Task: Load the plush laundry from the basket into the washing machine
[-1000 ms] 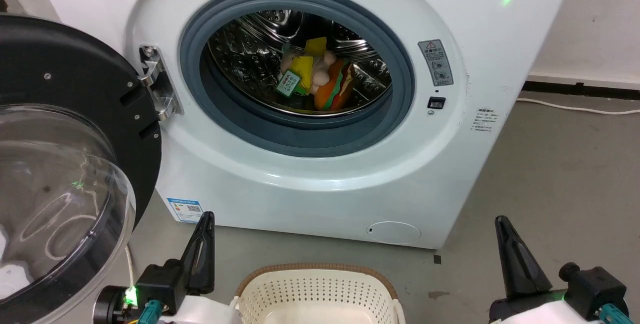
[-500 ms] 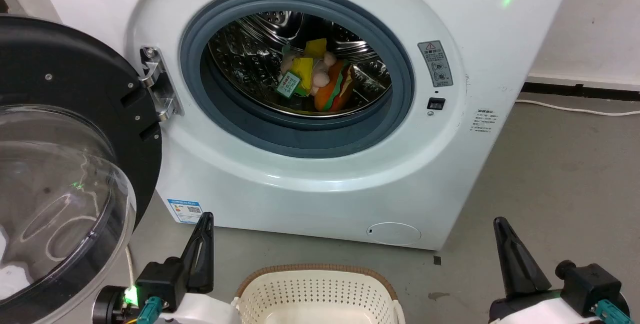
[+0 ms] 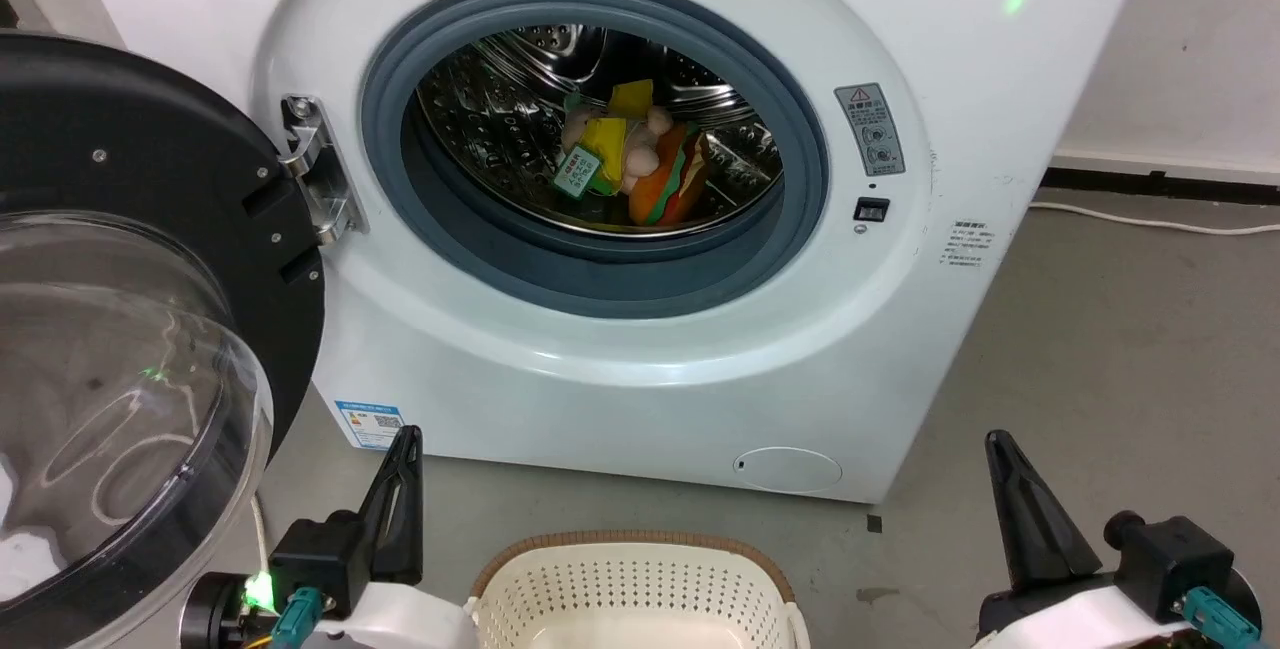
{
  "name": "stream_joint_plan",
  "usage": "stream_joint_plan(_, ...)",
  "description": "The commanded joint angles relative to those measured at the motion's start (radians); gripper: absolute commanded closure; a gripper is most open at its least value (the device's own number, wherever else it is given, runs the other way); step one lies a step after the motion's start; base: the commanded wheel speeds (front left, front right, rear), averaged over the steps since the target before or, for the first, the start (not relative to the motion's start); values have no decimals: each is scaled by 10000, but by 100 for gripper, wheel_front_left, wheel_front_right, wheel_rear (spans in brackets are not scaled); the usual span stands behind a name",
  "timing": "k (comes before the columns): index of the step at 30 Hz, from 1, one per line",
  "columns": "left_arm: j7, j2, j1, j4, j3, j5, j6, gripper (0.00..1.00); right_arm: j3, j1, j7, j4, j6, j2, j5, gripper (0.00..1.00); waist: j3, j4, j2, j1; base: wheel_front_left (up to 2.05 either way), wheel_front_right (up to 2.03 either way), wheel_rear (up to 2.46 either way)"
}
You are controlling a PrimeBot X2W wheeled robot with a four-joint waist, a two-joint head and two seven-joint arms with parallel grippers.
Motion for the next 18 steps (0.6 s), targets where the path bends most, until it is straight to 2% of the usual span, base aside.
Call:
stream_joint_plan(1,86,-19,-81,-57,58,86,-43,100,-42,-138,94,25,-3,-2,-107,100,-5,0,0,0,0,0,0)
stream_joint_plan(18,433,-96,-110,-99,237,233,-87,100,-111,-242,442,34,-4,-2,-429,100,-48,-3,0,-1,0,0,0)
